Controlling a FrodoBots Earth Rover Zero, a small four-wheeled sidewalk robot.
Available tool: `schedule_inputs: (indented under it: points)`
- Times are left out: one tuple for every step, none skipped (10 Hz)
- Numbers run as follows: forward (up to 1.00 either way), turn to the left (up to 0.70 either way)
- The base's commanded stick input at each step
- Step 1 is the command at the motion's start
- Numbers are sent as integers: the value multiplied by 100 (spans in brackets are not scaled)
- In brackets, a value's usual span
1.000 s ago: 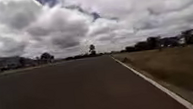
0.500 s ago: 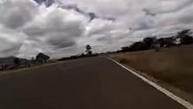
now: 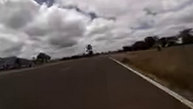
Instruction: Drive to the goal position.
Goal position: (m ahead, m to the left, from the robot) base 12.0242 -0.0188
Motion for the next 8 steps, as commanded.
schedule_inputs:
  points:
    - [70, -34]
    - [70, -34]
    - [70, -34]
    - [70, -34]
    - [70, -34]
    - [70, -34]
    - [70, -34]
    - [70, -23]
